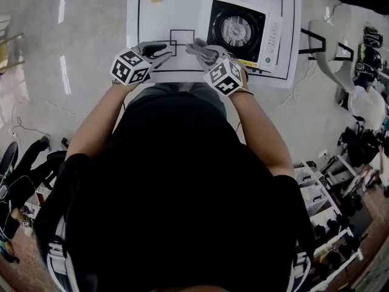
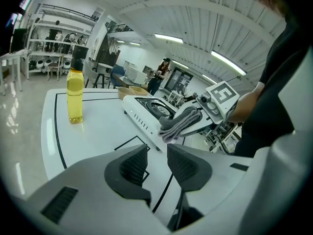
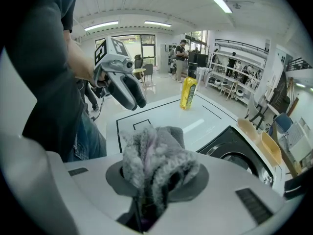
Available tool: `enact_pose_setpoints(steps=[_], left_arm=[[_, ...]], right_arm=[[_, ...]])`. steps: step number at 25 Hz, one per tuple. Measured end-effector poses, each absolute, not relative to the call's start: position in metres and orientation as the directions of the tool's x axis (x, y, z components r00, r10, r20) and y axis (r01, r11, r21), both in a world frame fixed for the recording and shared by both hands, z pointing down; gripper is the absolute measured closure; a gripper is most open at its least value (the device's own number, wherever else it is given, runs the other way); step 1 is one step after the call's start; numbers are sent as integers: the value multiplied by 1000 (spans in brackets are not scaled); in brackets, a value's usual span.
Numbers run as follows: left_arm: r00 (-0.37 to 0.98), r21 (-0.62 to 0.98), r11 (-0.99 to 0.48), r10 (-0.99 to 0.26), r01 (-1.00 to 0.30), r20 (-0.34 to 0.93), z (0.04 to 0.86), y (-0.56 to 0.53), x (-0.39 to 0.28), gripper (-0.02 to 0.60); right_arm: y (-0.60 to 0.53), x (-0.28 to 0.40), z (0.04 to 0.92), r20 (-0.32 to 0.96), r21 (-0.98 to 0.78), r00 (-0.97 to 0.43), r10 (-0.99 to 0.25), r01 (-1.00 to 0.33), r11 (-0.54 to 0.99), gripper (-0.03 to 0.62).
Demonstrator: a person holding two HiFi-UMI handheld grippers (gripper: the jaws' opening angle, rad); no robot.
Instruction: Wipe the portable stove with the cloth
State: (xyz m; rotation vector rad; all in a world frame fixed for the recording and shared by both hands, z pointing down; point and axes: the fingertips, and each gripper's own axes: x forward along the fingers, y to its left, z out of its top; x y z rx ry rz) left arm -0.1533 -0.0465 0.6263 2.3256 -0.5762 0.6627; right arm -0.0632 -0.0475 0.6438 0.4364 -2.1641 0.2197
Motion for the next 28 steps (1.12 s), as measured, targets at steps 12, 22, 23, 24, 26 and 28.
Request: enact_pose_setpoints(steps=[12, 22, 23, 24, 26, 28], left_arm=[[762, 480, -646, -261, -594, 592, 636, -65, -156, 445], [754, 488, -625, -269, -610, 599, 640, -78, -157, 445], [754, 489, -623, -269, -611, 600, 640, -79, -157, 445], [753, 490, -621, -268, -612, 601, 640, -81, -157, 445], [752, 493, -617, -268, -614, 602, 641, -84, -157, 445], [751, 495, -613, -268, -616, 603, 643, -88, -157, 445]], right_arm=[[-114, -66, 647, 797, 9, -562, -221, -356, 934, 480], [-169, -71, 649, 789, 29, -568, -233, -345, 938, 480], [-175, -71, 648, 789, 32, -568, -234, -343, 939, 480], [-180, -72, 648, 789, 34, -568, -235, -341, 939, 480], [-190, -73, 649, 789, 38, -568, -235, -338, 940, 480], [-201, -73, 651, 787, 38, -569, -237, -338, 940, 480]])
